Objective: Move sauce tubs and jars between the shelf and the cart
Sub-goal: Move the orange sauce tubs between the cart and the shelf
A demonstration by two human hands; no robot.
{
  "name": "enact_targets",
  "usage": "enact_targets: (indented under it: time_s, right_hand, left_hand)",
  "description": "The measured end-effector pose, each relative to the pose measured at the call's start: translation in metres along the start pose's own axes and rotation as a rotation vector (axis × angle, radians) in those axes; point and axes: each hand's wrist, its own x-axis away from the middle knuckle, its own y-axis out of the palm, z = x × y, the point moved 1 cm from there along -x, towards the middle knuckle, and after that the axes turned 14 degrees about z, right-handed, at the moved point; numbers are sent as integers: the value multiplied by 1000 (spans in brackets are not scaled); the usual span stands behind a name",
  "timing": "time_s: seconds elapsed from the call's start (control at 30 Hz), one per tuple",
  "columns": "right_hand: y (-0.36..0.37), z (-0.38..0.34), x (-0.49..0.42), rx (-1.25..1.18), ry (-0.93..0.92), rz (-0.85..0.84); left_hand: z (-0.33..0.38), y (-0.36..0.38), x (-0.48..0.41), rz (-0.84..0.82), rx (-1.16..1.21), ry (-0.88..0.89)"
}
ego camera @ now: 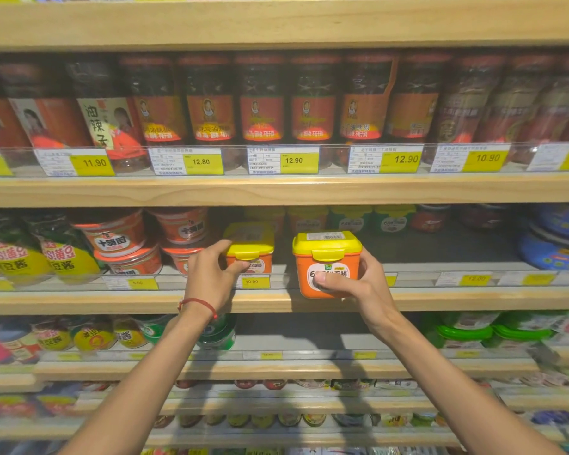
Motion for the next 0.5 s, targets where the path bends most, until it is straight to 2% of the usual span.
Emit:
enact_targets:
  time_s: [0.13, 0.23, 0.33, 0.4, 0.43, 0.5]
  right_hand:
    - [-1, -1, 4, 17, -15, -13]
    - [-2, 0, 8, 36, -29, -22]
    - [0, -2, 10, 10, -34, -11]
    - [4, -5, 10, -19, -33, 2]
    - [5, -5, 9, -31, -35, 11]
    - [7, -5, 5, -48, -42, 24]
  left_hand:
    - [0, -3, 4, 64, -94, 70]
    - [4, -14, 9, 195, -218, 120]
    - [14, -22, 18, 323, -163, 212]
    - [27, -19, 26, 247, 6, 226]
    - [35, -15, 29, 137, 130, 158]
    - [50, -4, 34, -184, 412, -36]
